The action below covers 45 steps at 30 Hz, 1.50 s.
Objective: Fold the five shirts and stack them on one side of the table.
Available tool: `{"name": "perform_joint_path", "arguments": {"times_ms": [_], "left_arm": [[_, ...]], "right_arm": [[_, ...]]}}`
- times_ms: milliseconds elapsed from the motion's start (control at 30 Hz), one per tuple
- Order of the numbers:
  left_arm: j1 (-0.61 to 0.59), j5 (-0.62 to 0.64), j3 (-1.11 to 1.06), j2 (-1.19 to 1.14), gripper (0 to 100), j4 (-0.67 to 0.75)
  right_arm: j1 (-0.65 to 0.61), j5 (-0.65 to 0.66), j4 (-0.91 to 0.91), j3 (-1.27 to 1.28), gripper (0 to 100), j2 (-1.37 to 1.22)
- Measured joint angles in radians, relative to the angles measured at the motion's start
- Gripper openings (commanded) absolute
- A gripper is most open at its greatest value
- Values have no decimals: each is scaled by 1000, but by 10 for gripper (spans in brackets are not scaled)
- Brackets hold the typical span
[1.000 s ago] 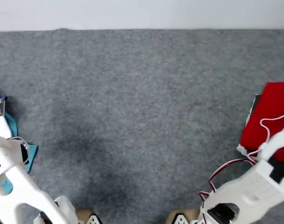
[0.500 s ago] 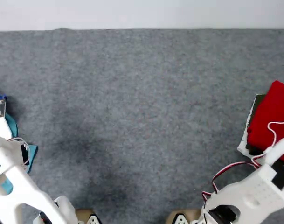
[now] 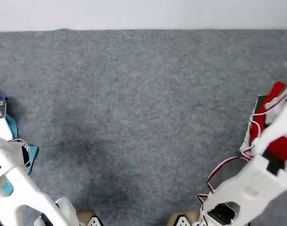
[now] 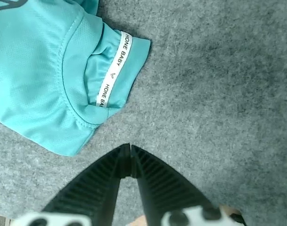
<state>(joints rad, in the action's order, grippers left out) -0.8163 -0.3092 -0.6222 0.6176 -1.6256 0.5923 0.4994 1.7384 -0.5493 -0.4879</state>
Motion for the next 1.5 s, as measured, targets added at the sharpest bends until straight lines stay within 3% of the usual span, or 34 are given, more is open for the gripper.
{"name": "perform_joint_path", "arguments": {"times_ms": [300, 700, 800, 967, 1100, 1267, 1500], "left_arm": [[0, 0, 0, 0, 6, 0], [0, 0, 117, 0, 10, -23], [0, -15, 192, 0, 73, -49], [-38, -164, 212, 0, 196, -75], [-114, -324, 198, -18, 203, -52], [-198, -534, 132, -178, 203, 75], [-264, -672, 129, -476, 203, 261]], "right_arm": [[-11, -2, 15, -31, 9, -172], [-54, -2, 15, -31, 9, 244], [-84, -2, 15, 46, 9, 330], [-115, -2, 15, 304, 9, 493], [-115, -2, 15, 523, 9, 640], [-117, -2, 15, 684, 9, 786], [-117, -2, 15, 750, 9, 861]]}}
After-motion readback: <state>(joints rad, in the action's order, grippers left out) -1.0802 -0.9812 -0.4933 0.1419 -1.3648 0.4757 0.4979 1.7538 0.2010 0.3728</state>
